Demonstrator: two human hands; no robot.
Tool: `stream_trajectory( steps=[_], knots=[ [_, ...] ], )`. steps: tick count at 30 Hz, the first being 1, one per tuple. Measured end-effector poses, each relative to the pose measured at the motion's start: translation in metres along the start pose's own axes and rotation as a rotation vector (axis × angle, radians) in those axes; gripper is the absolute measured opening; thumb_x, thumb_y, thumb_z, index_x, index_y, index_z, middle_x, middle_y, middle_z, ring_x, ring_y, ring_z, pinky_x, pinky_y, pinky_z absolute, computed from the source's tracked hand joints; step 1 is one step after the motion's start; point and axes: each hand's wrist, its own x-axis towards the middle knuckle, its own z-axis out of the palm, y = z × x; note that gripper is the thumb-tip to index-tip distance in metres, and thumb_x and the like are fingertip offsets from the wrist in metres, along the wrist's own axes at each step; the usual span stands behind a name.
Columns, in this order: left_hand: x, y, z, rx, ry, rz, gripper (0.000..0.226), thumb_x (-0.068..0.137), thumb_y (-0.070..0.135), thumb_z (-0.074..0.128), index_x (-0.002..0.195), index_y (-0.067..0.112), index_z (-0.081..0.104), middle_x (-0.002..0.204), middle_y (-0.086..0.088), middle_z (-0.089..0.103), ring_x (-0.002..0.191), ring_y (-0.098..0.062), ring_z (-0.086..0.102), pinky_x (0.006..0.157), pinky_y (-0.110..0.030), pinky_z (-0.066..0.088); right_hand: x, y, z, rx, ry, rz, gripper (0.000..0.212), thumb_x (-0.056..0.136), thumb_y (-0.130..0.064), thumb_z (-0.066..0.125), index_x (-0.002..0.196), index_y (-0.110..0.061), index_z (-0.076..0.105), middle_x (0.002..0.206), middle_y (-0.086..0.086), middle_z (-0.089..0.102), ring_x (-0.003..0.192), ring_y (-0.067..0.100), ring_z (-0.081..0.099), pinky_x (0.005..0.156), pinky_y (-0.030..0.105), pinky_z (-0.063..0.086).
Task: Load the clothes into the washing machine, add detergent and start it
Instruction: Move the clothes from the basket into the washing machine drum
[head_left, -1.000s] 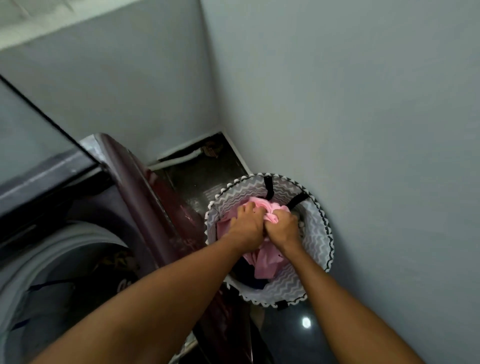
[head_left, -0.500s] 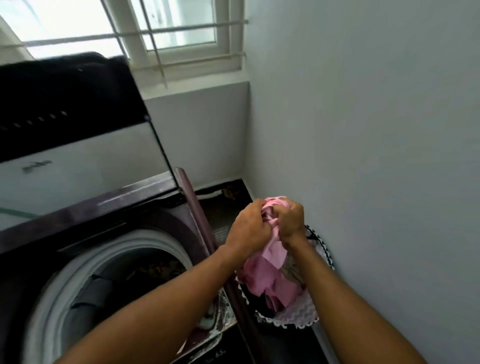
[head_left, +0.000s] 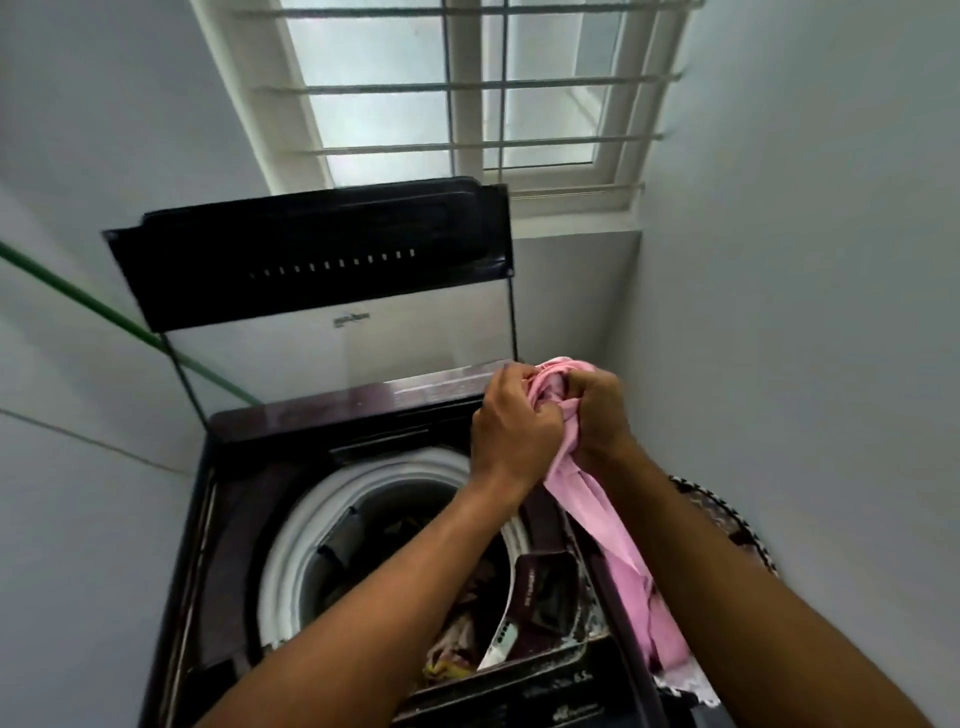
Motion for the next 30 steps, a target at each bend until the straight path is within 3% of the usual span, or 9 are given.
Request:
stream_trajectory(
  steps=[2,7,10,12,16,20,24,27,30],
  knots=[
    [-0.004,-0.013,-0.02,-0.008,0.042,-0.042,0.022,0.09,0.035,0.058,0.107,0.022,0.058,0.104,-0.002,0.063,0.089,-0.026,0.063,0.076,-0.039,0.054,-0.012,-0.003,0.028,0.091,-0.021,0.038,0.018,0.065,0.009,0.046,0.071,0.021,0.058,0.071,0.019,0.059,0.061,0.023,0.052,0.052,0.027,0.046],
    [-0.014,-0.059,-0.061,0.0,0.098,-0.173,0.022,0.088,0.033,0.064,0.105,0.02,0.061,0.103,-0.002,0.066,0.089,-0.024,0.062,0.075,-0.034,0.052,-0.033,0.014,0.084,0.095,-0.104,0.152,0.011,0.061,0.0,0.048,0.062,-0.004,0.059,0.063,0.011,0.054,0.061,0.022,0.049,0.056,0.029,0.043],
    [-0.02,-0.093,-0.073,0.033,-0.011,-0.277,0.024,0.086,0.031,0.066,0.107,0.019,0.061,0.104,-0.004,0.067,0.093,-0.026,0.062,0.072,-0.031,0.046,-0.04,0.036,0.102,-0.041,-0.169,0.185,0.013,0.061,-0.011,0.056,0.069,-0.003,0.064,0.065,0.009,0.057,0.063,0.017,0.051,0.059,0.025,0.043],
    [-0.026,-0.113,-0.076,0.056,-0.094,-0.343,0.027,0.086,0.032,0.065,0.11,0.018,0.061,0.106,-0.005,0.066,0.097,-0.027,0.062,0.071,-0.03,0.043,-0.043,0.058,0.106,-0.12,-0.226,0.239,0.025,0.061,-0.019,0.063,0.075,0.001,0.064,0.07,0.01,0.062,0.067,0.018,0.056,0.065,0.032,0.046],
    [-0.041,-0.143,-0.075,0.187,-0.229,-0.49,0.037,0.086,0.043,0.054,0.117,0.022,0.058,0.115,-0.009,0.065,0.107,-0.033,0.062,0.087,-0.04,0.051,-0.056,0.093,0.109,-0.41,-0.345,0.264,0.036,0.066,-0.038,0.077,0.083,-0.008,0.069,0.077,0.005,0.071,0.071,0.015,0.061,0.066,0.035,0.051],
    [-0.048,-0.163,-0.067,0.295,-0.454,-0.571,0.065,0.07,0.046,0.043,0.134,0.035,0.048,0.127,-0.012,0.06,0.119,-0.036,0.057,0.1,-0.053,0.047,-0.07,0.104,0.107,-0.599,-0.528,0.299,0.014,0.081,-0.024,0.071,0.08,-0.011,0.065,0.071,0.004,0.066,0.067,0.016,0.062,0.059,0.029,0.05],
    [-0.049,-0.151,-0.061,0.421,-0.56,-0.572,0.055,0.079,0.039,0.054,0.133,0.031,0.051,0.13,-0.01,0.051,0.123,-0.035,0.052,0.103,-0.051,0.043,-0.067,0.101,0.094,-0.715,-0.677,0.379,0.015,0.091,-0.023,0.061,0.082,-0.011,0.062,0.065,0.011,0.063,0.058,0.025,0.061,0.049,0.029,0.049],
    [-0.043,-0.136,-0.047,0.434,-0.514,-0.513,0.05,0.082,0.041,0.057,0.13,0.029,0.056,0.132,-0.009,0.053,0.125,-0.034,0.051,0.101,-0.052,0.043,-0.056,0.092,0.077,-0.741,-0.638,0.334,0.009,0.088,-0.014,0.063,0.097,-0.015,0.063,0.075,0.017,0.069,0.061,0.026,0.065,0.047,0.03,0.051],
    [-0.037,-0.118,-0.03,0.398,-0.44,-0.411,0.045,0.085,0.04,0.057,0.128,0.025,0.058,0.131,-0.008,0.055,0.124,-0.033,0.051,0.1,-0.051,0.044,-0.04,0.081,0.055,-0.791,-0.514,0.22,0.015,0.08,-0.007,0.066,0.094,-0.01,0.067,0.081,0.015,0.073,0.059,0.022,0.066,0.048,0.029,0.052]
  ],
)
